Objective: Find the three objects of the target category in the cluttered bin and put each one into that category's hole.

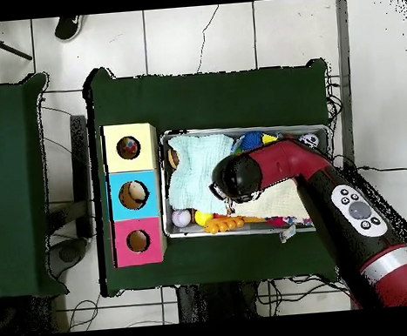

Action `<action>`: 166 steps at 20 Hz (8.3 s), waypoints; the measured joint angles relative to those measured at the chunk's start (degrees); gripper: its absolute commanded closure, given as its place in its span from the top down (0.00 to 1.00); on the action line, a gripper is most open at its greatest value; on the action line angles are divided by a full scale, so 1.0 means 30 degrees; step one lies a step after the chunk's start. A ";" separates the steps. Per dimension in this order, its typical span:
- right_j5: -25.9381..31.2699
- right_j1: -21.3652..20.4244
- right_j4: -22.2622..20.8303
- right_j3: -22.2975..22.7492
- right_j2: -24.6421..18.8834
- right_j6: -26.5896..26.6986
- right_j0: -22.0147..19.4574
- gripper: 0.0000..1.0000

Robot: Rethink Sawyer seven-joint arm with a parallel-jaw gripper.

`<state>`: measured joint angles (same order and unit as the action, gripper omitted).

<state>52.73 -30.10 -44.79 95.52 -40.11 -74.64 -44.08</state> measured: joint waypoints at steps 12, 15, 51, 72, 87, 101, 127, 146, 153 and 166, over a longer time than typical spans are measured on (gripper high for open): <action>-0.0570 0.1120 -0.2029 0.0003 -0.0008 0.0000 -0.0291 1.00; -0.0823 0.1281 -0.2244 0.0006 -0.0050 0.0000 -0.0558 1.00; -0.0870 0.1065 -0.2495 -0.0677 -0.0325 0.4462 -0.1245 1.00; 0.0388 0.0218 -0.1003 -0.0724 -0.0325 0.5849 -0.1545 1.00; 0.1773 -0.0369 0.0677 -0.0832 -0.0449 0.5849 -0.1549 1.00; 0.0131 0.0848 0.0021 -0.0839 -0.0500 0.5849 -0.1457 1.00; -0.1246 -0.0766 0.2036 0.0931 -0.0504 0.5849 -0.0461 1.00; -0.1242 -0.0807 0.1782 0.0592 -0.0504 0.5849 -0.0028 1.00; -0.1262 -0.0069 0.1202 -0.0075 -0.0501 0.5849 -0.0063 1.00; -0.4206 0.2375 0.0161 -0.0835 -0.0422 0.5845 0.0084 1.00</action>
<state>40.12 -22.98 -44.31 93.01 -41.38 -57.10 -43.82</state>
